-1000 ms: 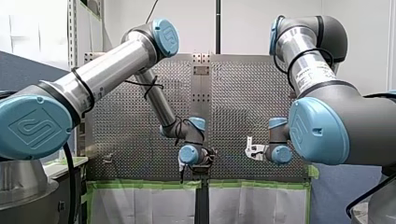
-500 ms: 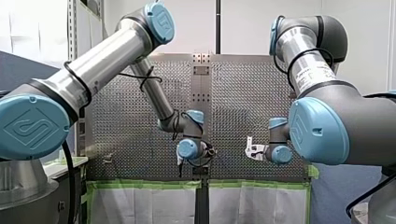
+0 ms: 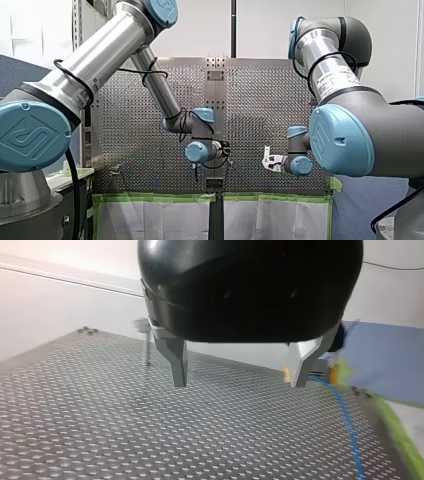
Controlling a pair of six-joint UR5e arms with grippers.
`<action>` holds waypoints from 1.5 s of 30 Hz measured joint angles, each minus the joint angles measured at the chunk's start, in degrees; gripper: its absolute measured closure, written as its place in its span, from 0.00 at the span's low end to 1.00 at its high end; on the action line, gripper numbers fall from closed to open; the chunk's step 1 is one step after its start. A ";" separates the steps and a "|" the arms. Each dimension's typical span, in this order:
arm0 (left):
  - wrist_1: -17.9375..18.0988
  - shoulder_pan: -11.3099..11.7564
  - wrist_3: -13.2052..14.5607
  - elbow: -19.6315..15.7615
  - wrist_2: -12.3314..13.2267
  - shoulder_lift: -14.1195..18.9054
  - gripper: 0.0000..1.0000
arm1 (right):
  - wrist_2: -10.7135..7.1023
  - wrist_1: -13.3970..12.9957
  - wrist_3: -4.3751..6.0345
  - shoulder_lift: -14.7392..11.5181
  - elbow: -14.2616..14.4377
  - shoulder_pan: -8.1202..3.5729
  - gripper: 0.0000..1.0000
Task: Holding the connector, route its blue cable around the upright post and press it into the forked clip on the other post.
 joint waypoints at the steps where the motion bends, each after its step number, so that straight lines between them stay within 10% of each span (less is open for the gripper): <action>1: 0.38 0.07 -0.38 -0.38 0.01 0.39 0.02 | 0.00 -0.08 0.06 0.01 0.00 0.04 1.00; 15: 3.45 0.72 -4.89 -6.71 -0.03 6.71 0.02 | -0.16 -0.28 0.83 -0.01 0.00 0.24 1.00; 45: 5.62 1.41 -3.78 -21.42 -3.09 18.60 0.02 | -0.27 -0.29 1.41 -0.02 0.00 0.40 1.00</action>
